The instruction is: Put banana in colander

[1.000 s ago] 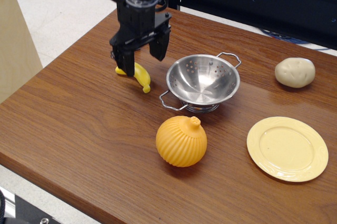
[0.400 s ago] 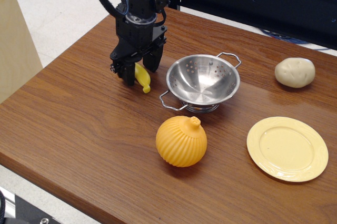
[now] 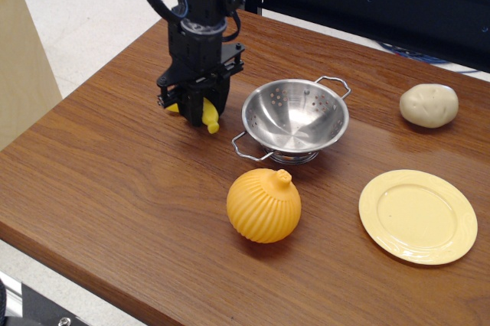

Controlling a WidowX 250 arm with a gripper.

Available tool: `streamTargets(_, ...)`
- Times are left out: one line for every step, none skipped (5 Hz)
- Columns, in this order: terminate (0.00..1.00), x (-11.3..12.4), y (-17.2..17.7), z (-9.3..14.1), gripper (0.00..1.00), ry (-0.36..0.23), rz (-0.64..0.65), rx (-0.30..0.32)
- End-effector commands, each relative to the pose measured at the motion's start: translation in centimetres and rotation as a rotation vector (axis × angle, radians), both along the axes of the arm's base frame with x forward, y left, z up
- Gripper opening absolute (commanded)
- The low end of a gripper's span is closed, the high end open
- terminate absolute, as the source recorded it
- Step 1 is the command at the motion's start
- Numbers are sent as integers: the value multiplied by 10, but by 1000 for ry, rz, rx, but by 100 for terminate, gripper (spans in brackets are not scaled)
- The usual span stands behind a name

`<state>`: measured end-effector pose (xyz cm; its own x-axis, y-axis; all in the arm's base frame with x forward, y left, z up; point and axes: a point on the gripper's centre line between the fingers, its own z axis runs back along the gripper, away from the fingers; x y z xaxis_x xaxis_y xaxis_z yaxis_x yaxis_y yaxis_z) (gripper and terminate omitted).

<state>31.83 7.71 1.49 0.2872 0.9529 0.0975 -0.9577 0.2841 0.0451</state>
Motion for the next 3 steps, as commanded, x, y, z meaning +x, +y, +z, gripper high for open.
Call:
streamTargets(0, 11, -12, 79, 0, -140, -11, 13)
streamTargets(0, 17, -44, 83, 0, -128, -46, -25)
streamTargets(0, 23, -71, 68, 0, -131, -37, -21)
